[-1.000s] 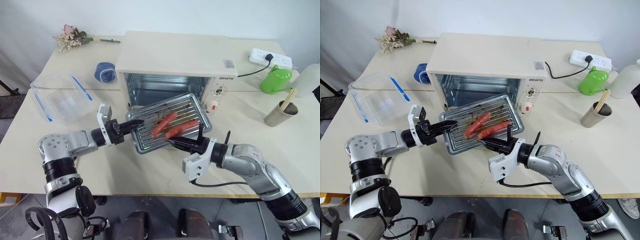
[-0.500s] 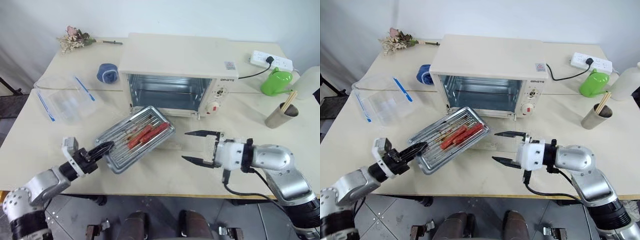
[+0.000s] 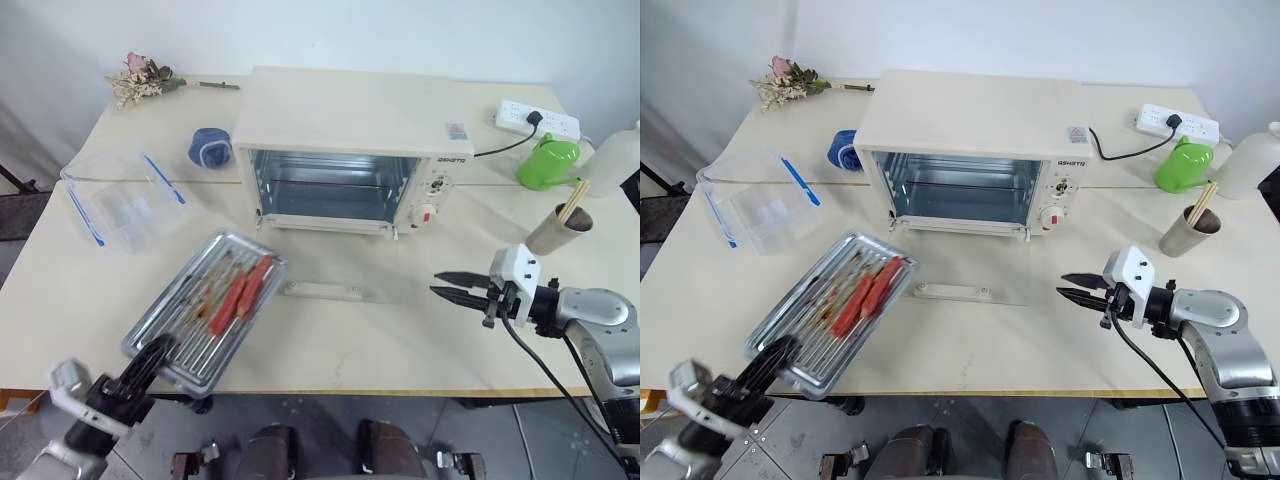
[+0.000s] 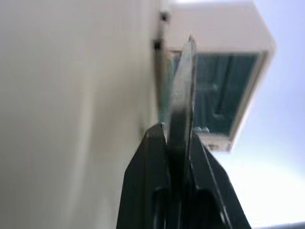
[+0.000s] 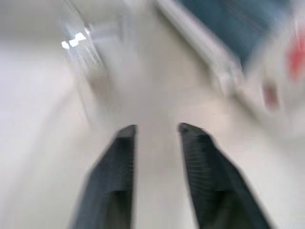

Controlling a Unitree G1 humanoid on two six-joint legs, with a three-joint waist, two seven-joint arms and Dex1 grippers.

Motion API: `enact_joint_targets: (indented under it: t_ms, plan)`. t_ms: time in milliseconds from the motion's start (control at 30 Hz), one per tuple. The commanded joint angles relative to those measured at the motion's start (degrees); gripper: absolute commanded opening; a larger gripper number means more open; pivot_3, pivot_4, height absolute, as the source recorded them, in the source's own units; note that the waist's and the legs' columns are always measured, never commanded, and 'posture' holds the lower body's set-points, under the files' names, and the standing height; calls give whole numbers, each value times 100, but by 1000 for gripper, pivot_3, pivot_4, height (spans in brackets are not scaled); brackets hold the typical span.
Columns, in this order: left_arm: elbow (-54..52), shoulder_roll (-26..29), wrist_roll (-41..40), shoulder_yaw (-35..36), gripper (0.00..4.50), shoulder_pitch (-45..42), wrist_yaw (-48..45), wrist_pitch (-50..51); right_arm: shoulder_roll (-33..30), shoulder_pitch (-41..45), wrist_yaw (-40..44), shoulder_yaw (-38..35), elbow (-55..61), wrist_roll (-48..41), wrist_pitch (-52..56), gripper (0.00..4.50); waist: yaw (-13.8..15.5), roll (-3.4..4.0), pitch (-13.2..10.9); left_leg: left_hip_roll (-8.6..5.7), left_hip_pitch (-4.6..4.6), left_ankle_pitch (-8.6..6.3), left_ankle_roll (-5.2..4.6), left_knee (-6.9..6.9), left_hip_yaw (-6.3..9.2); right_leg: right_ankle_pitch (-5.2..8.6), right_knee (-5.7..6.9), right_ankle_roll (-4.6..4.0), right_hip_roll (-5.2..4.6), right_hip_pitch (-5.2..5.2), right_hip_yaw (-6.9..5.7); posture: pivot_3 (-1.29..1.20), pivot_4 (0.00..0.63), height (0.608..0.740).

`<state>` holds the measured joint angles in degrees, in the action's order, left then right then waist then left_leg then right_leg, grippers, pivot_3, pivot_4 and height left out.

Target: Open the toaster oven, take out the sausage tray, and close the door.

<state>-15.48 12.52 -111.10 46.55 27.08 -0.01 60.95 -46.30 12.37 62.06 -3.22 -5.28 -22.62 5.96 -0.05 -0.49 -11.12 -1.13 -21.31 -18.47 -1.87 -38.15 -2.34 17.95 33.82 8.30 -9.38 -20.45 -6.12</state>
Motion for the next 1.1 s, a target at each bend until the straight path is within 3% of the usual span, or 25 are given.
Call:
enact_joint_targets:
  t_ms: [33,167,433,733,1100]
  plan:
    - [-573,-298,-190,72,0,334,-273,-455,158,344,178,166,-344,137,25,39,6,1,0,0,0,0,0,-4,0,1,-6,-2,-2,0,0,0,150,740]
    - [-842,-813,-190,105,0,466,-149,-1057,417,740,283,384,-846,340,-22,39,9,3,0,-1,1,-10,16,-11,-3,1,-9,-2,-10,3,4,0,150,740]
    - [-1056,-950,-190,-35,0,155,71,-1615,1130,1177,526,450,-1544,305,-445,39,0,2,0,1,-10,-24,-12,-9,-5,-1,-9,1,4,2,-3,0,150,740]
    - [-1186,-1153,-190,65,0,-446,613,-2014,1495,1164,893,97,-317,-864,614,39,10,6,-2,11,-11,-25,-10,-27,-3,-2,0,2,14,4,-1,0,150,740]
    - [-1379,-1208,-190,-119,0,-303,828,-2015,2048,2198,-237,-734,205,-1949,1572,39,7,6,-2,13,-13,-29,-3,-15,-1,-1,-4,2,16,-4,1,0,150,740]
